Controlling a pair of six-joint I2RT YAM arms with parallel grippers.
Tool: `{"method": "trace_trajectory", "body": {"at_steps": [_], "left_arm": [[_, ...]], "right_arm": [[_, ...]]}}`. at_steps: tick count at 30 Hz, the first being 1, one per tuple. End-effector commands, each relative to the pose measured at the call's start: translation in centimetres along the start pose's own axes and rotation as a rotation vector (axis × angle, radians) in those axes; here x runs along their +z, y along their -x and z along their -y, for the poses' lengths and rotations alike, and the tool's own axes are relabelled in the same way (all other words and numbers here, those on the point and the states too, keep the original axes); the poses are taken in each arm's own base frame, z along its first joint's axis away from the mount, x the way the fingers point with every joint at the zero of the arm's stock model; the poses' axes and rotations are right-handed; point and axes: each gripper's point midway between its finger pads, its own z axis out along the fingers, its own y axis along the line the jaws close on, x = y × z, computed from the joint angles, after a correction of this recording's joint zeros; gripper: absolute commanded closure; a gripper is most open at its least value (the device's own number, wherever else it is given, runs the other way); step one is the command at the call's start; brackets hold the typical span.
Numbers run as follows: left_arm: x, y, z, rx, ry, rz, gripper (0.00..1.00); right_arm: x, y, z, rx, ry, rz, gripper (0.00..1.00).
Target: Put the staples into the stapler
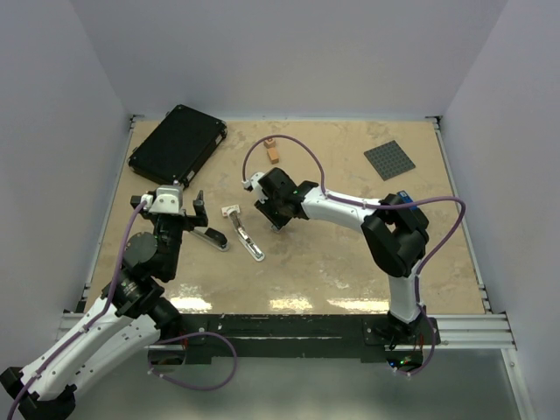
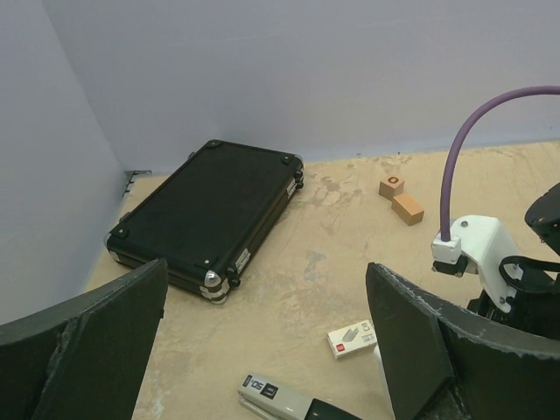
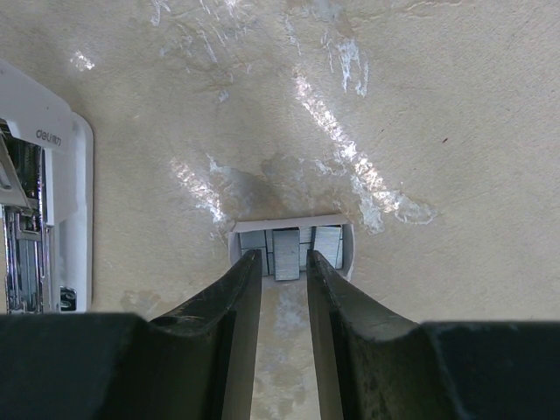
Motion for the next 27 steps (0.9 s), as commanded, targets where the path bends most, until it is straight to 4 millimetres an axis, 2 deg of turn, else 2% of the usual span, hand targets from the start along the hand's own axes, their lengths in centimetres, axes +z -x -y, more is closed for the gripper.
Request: {"method": "trace_trajectory", "body": {"at_steps": [1,20,23,27], "left_arm": [[0.0,1.3,-0.1,-0.041,0.001,0.029,0.0],[0.0,1.3,-0.1,-0.045,-0.002,0.031,0.0],[0.0,1.4,-0.1,-0.046,-0.003,0.033,0.0],[0.0,1.4,-0.1,-0.048,-0.003,0.034,0.0]], "right_arm": [[-0.2,1.5,0.0,-0.016,0.004,0.031,0.69],[1.3,0.8,-0.2,-0.018,0.008,0.004,0.71],[1.2,0.9,-0.1,-0.017,0.005,0.007,0.74],[0.6,1.3,0.0,-0.017,0.002,0.019,0.82]]}}
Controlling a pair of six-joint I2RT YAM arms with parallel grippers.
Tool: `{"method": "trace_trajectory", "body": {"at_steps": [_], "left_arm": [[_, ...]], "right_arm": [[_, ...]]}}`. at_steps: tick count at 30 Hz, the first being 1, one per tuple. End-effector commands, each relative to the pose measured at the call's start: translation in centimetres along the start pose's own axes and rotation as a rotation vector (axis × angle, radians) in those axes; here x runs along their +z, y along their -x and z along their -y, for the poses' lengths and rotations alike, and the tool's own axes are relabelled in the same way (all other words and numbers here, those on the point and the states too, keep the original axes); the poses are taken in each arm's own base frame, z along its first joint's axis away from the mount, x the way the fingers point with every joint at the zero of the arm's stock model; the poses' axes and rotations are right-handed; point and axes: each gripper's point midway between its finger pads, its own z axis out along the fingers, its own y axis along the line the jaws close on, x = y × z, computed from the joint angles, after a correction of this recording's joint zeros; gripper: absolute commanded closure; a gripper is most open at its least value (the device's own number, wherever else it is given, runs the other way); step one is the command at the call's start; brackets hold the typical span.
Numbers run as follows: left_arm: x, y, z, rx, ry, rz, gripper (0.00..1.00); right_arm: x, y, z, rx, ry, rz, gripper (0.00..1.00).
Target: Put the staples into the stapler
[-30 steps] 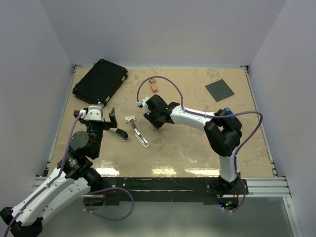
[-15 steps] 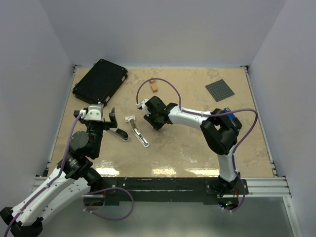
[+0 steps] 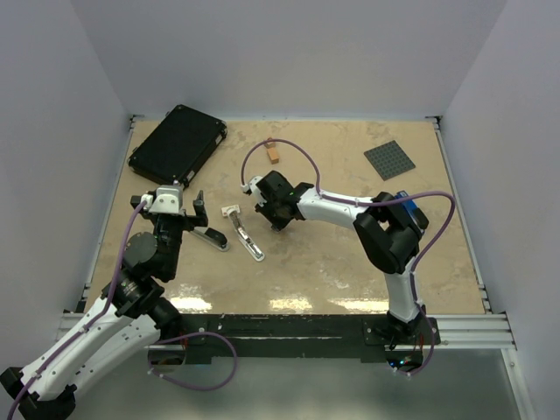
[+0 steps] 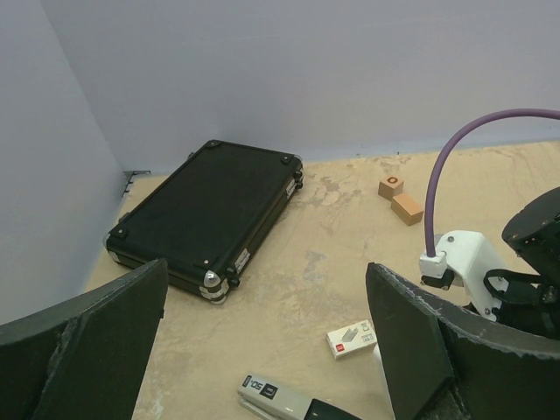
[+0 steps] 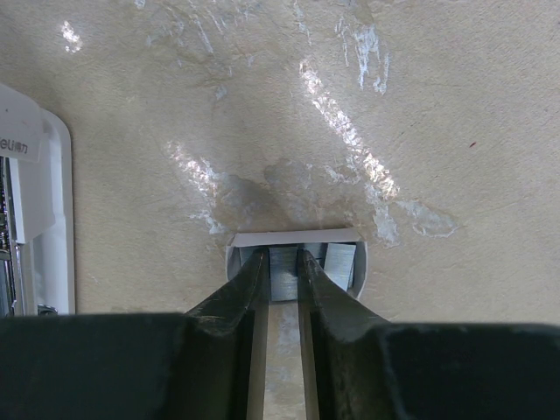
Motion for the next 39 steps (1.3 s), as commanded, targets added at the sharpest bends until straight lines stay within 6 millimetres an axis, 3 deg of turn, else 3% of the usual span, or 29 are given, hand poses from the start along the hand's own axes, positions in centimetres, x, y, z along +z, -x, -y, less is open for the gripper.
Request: {"method": "trace_trajectory", "body": {"at_steps": [1,14,17,21,27,33,39], "left_arm": [[0.0,1.3,-0.2,-0.046,0.001,0.032,0.0],[0.0,1.4,-0.2,-0.051,0.002,0.032,0.0],[0.0,1.4,-0.3,-0.053,0.004,0.033,0.0],[-0.1,1.5,-0.4,-0.062,0.013,0.035,0.0],[-0.1,1.5,-0.8,-0.067,0.026,0.039,0.0],[-0.2,1.7,-1.0,-0.074,0.033,0.045,0.0],[-0.2,1.7,-1.0,-0.078,0.035,0.046,0.0]], "right_arm": [[-1.4,2.5,0.2,-0.01,-0.001,0.067,0.83],[-6.5,5.4,0.7,0.075,-0.037,0.231,0.86],[-7.8,6.0,-0.1,0.111,-0.028,0.285,0.87],[-9.2,7.0,-2.9,0.136,0.015,0.367,0.87],[-9.0,7.2,-7.2,0.166,0.076,0.432,0.87],[-7.6,6.4,-9.0,0.193,0.091,0.444,0.88],[-6.4,5.9,-9.5,0.2,0.097,0.44,0.88]]}}
